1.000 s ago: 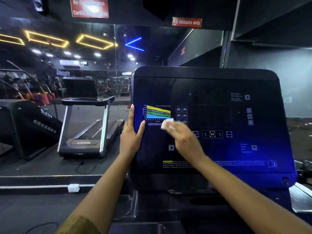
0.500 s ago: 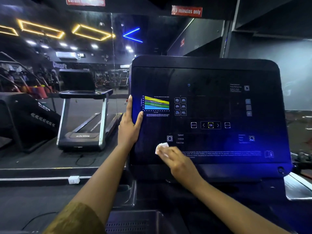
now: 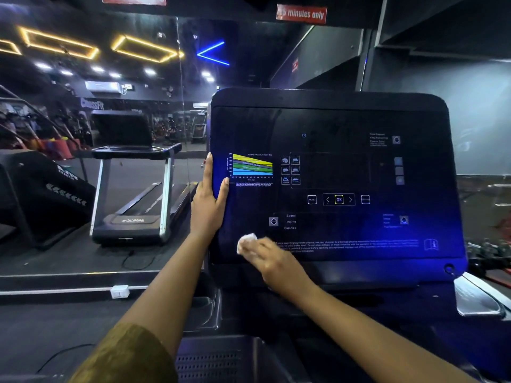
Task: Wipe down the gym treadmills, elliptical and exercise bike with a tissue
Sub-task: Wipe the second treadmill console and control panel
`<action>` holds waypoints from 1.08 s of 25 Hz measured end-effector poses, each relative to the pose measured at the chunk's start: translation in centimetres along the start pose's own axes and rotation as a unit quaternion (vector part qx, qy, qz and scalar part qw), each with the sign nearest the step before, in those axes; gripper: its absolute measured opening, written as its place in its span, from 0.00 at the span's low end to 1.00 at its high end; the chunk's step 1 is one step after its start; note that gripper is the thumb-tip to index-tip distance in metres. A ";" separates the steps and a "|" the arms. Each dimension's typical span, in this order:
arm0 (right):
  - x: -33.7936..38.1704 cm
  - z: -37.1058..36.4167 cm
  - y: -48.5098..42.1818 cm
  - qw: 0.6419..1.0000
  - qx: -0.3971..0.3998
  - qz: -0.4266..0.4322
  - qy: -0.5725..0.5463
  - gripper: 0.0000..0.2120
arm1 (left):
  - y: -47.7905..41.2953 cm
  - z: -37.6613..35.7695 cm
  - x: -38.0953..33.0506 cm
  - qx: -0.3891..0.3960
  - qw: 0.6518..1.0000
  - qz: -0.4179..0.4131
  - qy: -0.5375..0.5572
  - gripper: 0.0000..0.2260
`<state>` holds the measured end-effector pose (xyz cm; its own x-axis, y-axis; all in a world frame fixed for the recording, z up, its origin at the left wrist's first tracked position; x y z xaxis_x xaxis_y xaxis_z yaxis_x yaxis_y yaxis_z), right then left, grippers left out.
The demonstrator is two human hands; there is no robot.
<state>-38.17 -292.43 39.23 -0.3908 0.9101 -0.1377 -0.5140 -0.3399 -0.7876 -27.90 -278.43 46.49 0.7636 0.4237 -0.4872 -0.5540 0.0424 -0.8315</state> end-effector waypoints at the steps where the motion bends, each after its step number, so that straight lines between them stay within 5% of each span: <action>1: 0.0 -0.3 1.6 1.000 0.014 0.011 -0.019 0.16 | -0.1 0.0 0.0 0.004 1.000 -0.001 0.008 0.26; 4: -1.0 0.2 3.1 0.998 0.024 0.004 -0.065 0.17 | -0.2 0.1 0.1 0.026 0.999 0.001 0.025 0.27; 7: -4.0 2.7 -0.4 0.995 -0.063 -0.040 -0.070 0.17 | 0.7 0.3 -0.5 0.047 0.999 0.014 -0.020 0.28; 12: -10.3 7.0 -11.9 0.983 -0.145 -0.102 -0.045 0.20 | 1.4 -1.0 -3.1 0.015 0.962 -0.172 -0.211 0.29; 16: -14.4 8.1 -19.1 0.983 -0.125 -0.129 -0.024 0.21 | -1.2 -3.6 -3.5 0.037 0.944 -0.196 -0.262 0.28; 20: -14.1 7.1 -18.7 0.990 -0.118 -0.076 0.016 0.19 | -1.1 -4.4 -2.1 0.033 0.914 -0.221 -0.340 0.26; 27: -10.9 4.8 -7.5 0.988 -0.061 0.119 0.083 0.17 | -0.9 -4.3 -2.1 0.020 0.908 -0.227 -0.352 0.26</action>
<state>-33.73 -300.99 49.57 -0.3534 0.8375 -0.4168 -0.3234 -0.5274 -0.7856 -27.53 -283.28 47.13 0.5221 0.8276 0.2061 -0.2578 0.3835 -0.8868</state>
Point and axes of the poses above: each hand's wrist, its own y-axis away from the middle knuckle, its own z-axis out of the back of the hand, x = y × z, the point moved 2 cm from there along -y, towards the middle knuckle, and after that the axes turned 11 degrees about -z, right-handed, at the moved point
